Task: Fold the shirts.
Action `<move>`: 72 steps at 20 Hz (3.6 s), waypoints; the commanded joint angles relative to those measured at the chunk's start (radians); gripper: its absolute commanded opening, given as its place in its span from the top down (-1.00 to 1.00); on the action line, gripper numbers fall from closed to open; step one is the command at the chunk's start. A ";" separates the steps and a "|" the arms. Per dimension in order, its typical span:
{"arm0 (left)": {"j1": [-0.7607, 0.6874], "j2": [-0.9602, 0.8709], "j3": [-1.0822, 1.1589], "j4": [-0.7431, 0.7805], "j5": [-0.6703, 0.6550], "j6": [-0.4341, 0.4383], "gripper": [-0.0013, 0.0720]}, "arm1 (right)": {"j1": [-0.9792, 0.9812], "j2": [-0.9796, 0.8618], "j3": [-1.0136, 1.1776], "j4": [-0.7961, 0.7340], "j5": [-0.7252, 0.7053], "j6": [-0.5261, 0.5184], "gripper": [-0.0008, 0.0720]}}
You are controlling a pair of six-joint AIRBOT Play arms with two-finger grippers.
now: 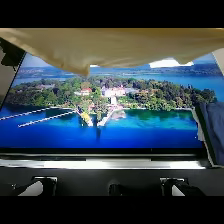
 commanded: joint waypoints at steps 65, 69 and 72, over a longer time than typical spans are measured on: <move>-0.073 -0.251 -1.244 -0.072 -0.183 0.127 0.90 | -0.251 -0.415 -0.688 0.573 0.330 -0.057 -0.54; -0.072 -0.212 -1.242 -0.072 -0.184 0.134 0.90 | -0.195 -0.488 -0.729 0.718 0.208 -0.060 -0.56; -0.073 -0.189 -1.242 -0.072 -0.186 0.158 0.90 | -0.194 -0.538 -0.729 0.777 0.130 -0.058 -0.53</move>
